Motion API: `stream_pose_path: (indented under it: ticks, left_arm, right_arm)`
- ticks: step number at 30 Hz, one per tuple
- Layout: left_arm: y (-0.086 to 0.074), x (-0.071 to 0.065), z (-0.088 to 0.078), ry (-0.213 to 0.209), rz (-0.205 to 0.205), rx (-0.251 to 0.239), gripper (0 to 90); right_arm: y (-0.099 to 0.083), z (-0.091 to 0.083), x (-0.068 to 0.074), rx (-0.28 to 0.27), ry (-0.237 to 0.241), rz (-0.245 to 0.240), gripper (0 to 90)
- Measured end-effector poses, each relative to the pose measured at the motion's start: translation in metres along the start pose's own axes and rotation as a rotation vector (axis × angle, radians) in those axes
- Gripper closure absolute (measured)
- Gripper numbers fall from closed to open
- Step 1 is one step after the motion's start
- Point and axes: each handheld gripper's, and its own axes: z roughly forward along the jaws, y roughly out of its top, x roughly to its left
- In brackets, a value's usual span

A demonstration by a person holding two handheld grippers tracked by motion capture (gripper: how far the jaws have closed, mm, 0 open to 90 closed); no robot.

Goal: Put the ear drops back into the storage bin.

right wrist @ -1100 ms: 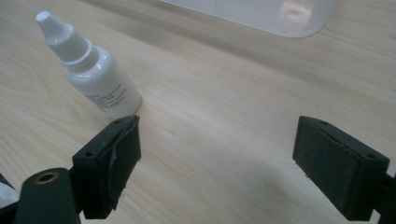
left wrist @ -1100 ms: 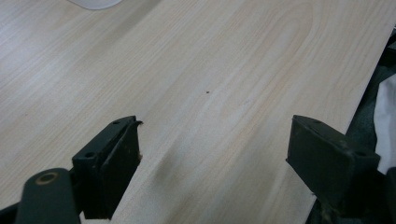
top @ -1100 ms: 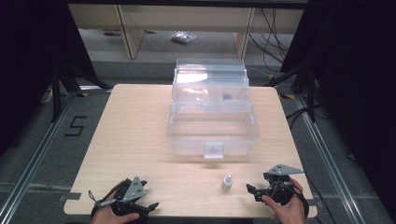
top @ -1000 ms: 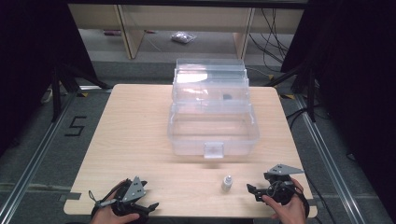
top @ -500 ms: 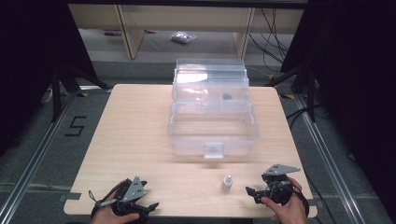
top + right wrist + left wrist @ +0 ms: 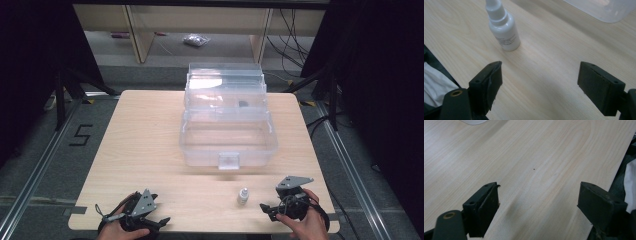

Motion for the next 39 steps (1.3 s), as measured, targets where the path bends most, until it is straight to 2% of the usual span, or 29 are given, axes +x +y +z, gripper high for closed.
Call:
stream_pose_path:
  ticks: [1, 2, 3, 7, 8, 9, 10, 14, 17, 18, 21, 22, 23, 24, 25, 27, 28, 31, 32, 36, 39]
  left_arm:
    - [0.0, 0.0, 0.0, -0.002, -0.002, -0.008, 16.7]
    - [0.0, 0.0, 0.0, -0.002, -0.002, -0.008, 16.7]
    - [0.0, 0.0, -0.001, 0.0, -0.001, -0.009, 16.7]
    - [0.0, 0.0, 0.0, -0.001, -0.001, -0.006, 16.7]
    - [0.0, 0.0, 0.0, -0.001, -0.001, -0.006, 16.7]
    - [0.0, 0.0, 0.0, -0.001, -0.002, -0.007, 16.7]
    - [0.0, 0.0, 0.0, 0.0, -0.002, -0.008, 16.7]
    - [0.0, 0.0, 0.0, 0.003, -0.001, -0.008, 16.7]
    - [0.0, 0.0, -0.001, 0.003, -0.001, -0.011, 16.7]
    - [0.0, -0.001, 0.0, 0.004, -0.023, -0.009, 16.7]
    - [0.0, -0.001, -0.001, 0.002, -0.019, -0.008, 16.7]
    - [-0.001, -0.001, 0.0, 0.003, -0.019, -0.013, 16.7]
    - [-0.001, -0.001, 0.0, 0.003, -0.019, -0.013, 16.7]
    - [0.0, 0.0, -0.001, 0.003, 0.0, -0.012, 16.7]
    - [0.0, 0.0, -0.001, 0.003, -0.002, -0.012, 16.7]
    - [0.0, -0.001, -0.001, 0.003, -0.01, -0.012, 16.7]
    - [0.0, -0.001, 0.0, 0.003, -0.018, -0.008, 16.7]
    - [0.0, -0.001, -0.001, 0.003, -0.018, -0.009, 16.7]
    - [0.0, -0.001, -0.001, 0.003, -0.019, -0.009, 16.7]
    - [0.0, -0.001, 0.0, 0.002, -0.017, -0.007, 16.7]
    - [0.0, -0.001, 0.0, 0.001, -0.016, -0.007, 16.7]
  right_arm:
    - [0.001, -0.002, 0.002, 0.02, 0.013, 0.025, 20.8]
    - [0.002, -0.001, 0.002, 0.02, 0.005, -0.01, 20.6]
    - [0.004, -0.003, 0.003, 0.05, 0.015, -0.019, 20.4]
    - [0.01, -0.002, 0.005, 0.078, 0.017, -0.063, 20.8]
    - [0.011, 0.0, 0.008, 0.077, 0.017, -0.045, 21.1]
    - [0.013, 0.0, 0.007, 0.088, 0.018, -0.077, 21.2]
    - [0.015, 0.0, 0.008, 0.094, 0.026, -0.086, 21.2]
    - [0.022, 0.001, 0.013, 0.119, 0.026, -0.103, 21.6]
    - [0.027, 0.002, 0.016, 0.13, 0.016, -0.099, 21.9]
    - [0.032, 0.004, 0.017, 0.128, 0.017, -0.141, 22.1]
    - [0.038, 0.004, 0.02, 0.14, 0.046, -0.164, 22.8]
    - [0.04, 0.005, 0.021, 0.143, 0.052, -0.193, 23.1]
    - [0.042, 0.006, 0.021, 0.138, 0.051, -0.201, 23.2]
    - [0.043, 0.006, 0.023, 0.149, 0.057, -0.198, 23.6]
    - [0.045, 0.005, 0.026, 0.163, 0.042, -0.189, 23.9]
    - [0.047, 0.006, 0.026, 0.163, 0.041, -0.201, 24.3]
    - [0.05, 0.008, 0.029, 0.17, 0.05, -0.224, 26.0]
    - [0.055, 0.011, 0.033, 0.2, 0.054, -0.243, 28.4]
    - [0.057, 0.014, 0.033, 0.197, 0.053, -0.274, 29.5]
    - [0.061, 0.017, 0.036, 0.219, 0.05, -0.278, 32.3]
    - [0.067, 0.023, 0.036, 0.239, 0.041, -0.324, 35.2]
